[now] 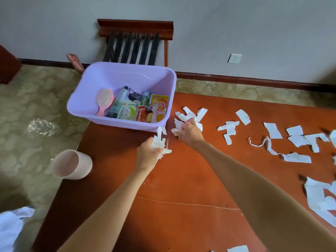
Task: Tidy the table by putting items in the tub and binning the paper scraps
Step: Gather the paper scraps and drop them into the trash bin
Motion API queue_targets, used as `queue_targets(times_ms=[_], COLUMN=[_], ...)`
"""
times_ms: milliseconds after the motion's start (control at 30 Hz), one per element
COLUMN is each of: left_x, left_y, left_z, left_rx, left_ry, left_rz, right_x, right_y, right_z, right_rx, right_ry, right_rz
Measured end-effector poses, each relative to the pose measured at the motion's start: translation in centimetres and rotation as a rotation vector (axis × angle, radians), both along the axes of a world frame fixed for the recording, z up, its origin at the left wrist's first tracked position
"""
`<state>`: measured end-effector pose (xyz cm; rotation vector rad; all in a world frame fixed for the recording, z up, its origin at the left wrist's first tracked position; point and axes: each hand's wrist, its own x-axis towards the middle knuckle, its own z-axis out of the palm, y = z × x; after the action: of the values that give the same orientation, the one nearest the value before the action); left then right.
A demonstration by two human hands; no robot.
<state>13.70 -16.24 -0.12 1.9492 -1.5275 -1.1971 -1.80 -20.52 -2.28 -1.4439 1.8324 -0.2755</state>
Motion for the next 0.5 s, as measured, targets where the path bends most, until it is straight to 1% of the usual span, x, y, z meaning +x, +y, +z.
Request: queue_targets(times_ms=[100,233,400,500], left_x=[0.3,0.9,1.9,2.8], left_y=[0.0,0.5,1.1,2.0], left_z=[0.1,0.1,0.7,1.2], left_rx=[-0.003,0.004,0.019,-0.014], left_ry=[-0.004,-0.007,0.0,-0.009], left_rz=[-0.012,-0.012,0.02,0.041], right_x=[0.4,0.5,-0.1,-0.1], right_y=[0.0,1.5,3.0,4.1], right_z=[-0.3,-0.7,0.2,1.3], right_rx=[-0.015,0.016,0.011,-0.046], right_ry=[0.021,0.018,-0.093,-0.127], right_rz=[-0.007,-0.022,-0.149,-0.212])
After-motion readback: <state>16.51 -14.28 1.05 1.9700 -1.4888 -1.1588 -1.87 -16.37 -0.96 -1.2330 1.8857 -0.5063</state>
